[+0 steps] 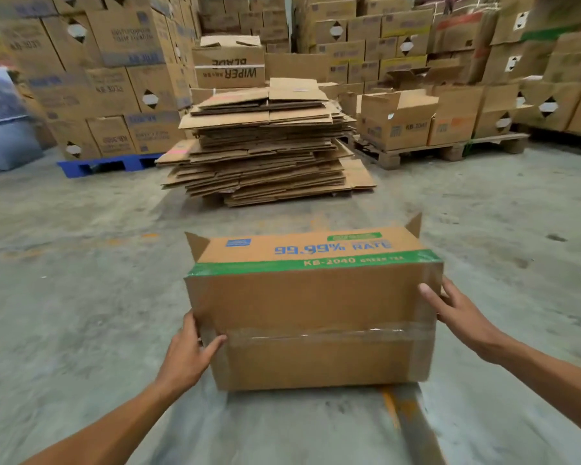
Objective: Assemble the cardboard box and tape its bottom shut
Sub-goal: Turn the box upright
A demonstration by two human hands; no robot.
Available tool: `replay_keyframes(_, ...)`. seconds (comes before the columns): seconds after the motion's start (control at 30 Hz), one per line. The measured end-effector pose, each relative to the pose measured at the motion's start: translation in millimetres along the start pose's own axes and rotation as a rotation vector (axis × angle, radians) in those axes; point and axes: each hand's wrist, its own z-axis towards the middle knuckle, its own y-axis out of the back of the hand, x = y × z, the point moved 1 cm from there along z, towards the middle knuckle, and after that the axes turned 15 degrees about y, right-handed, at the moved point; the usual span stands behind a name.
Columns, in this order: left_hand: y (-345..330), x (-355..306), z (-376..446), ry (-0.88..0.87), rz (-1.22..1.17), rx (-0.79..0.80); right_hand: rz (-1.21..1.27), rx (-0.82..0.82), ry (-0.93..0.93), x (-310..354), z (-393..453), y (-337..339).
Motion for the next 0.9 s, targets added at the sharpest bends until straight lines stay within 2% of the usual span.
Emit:
replay_keyframes(0.17,2.5,-7.5,-8.8,0.055,-0.19,0.043,0.096,-0.086,-0.163,0.6,-4.0,1.1)
replay_keyframes(0.27,12.1,-24.1,-0.5,0.075,-0.416,0.047,0.068,-0.138,-0.154,9.9,5.0,0.0)
replay_keyframes(0.4,24.8,-40.7,27.8,0.155,-0.526,0.124,-0.005,-0.201,-0.178,17.2,28.3,8.3)
replay_keyframes(0.63,42.2,-60.6,71.2,0.386,-0.398,0.314,-0.155,-0.063,-0.333,28.3,62.4,9.2)
replay_keyframes(0.77,39.1,-74.6,88.0,0.384,-0.3,0.358,-0.099,-0.012,-0.41,21.4,81.0,8.7)
replay_keyframes(0.9,39.4,-76.4,94.7,0.357,-0.27,0.43,0.034,-0.038,-0.43,11.8,90.9,10.2)
